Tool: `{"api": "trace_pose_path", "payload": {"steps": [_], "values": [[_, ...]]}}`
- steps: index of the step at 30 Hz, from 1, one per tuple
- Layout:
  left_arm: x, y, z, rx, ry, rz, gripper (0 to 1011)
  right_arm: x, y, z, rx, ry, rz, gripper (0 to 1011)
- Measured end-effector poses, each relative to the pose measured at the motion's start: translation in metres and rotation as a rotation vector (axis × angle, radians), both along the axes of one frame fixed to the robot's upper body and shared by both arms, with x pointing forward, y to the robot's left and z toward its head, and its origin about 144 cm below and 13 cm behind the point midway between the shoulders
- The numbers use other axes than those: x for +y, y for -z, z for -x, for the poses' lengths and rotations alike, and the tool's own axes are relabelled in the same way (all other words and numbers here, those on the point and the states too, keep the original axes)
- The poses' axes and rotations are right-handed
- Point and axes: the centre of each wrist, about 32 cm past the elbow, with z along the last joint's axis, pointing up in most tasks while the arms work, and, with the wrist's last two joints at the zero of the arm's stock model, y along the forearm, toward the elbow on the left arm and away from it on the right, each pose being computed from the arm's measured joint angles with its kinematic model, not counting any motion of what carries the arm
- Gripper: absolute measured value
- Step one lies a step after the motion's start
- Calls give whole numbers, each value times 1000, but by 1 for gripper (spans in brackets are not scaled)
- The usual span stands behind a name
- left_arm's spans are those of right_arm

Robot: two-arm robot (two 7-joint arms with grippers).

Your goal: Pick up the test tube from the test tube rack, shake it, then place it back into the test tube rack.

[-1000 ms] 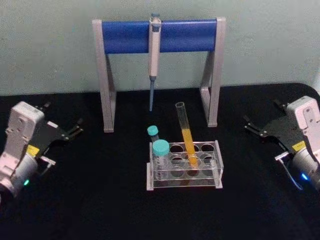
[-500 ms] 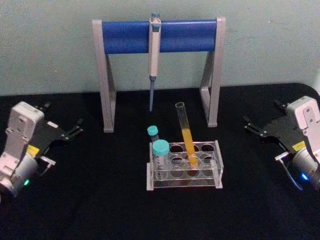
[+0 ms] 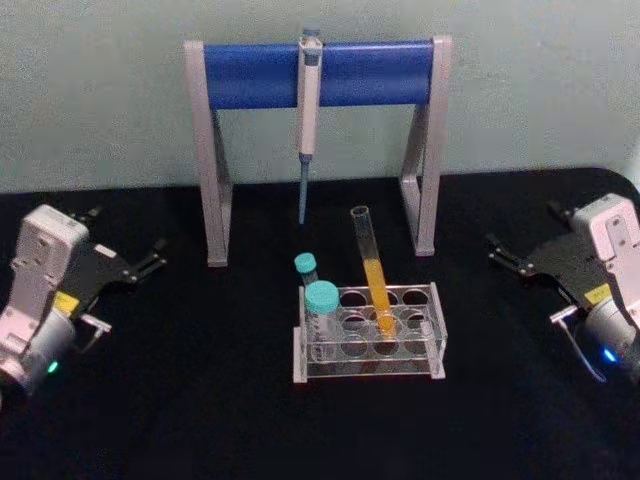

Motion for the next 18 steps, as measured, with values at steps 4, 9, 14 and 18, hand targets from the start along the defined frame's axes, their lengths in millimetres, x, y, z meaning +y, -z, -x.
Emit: {"api": "trace_pose_path", "payload": {"steps": [4,9,14,18], "values": [[0,0,0,0,0,0,1001,0,0,0,0,0,0,1000],[0,0,0,0,0,0,1001,0,0,0,0,0,0,1000],[0,0,0,0,0,0,1001,0,0,0,0,0,0,1000],[0,0,0,0,0,0,1001,0,0,0,0,0,0,1000]]}}
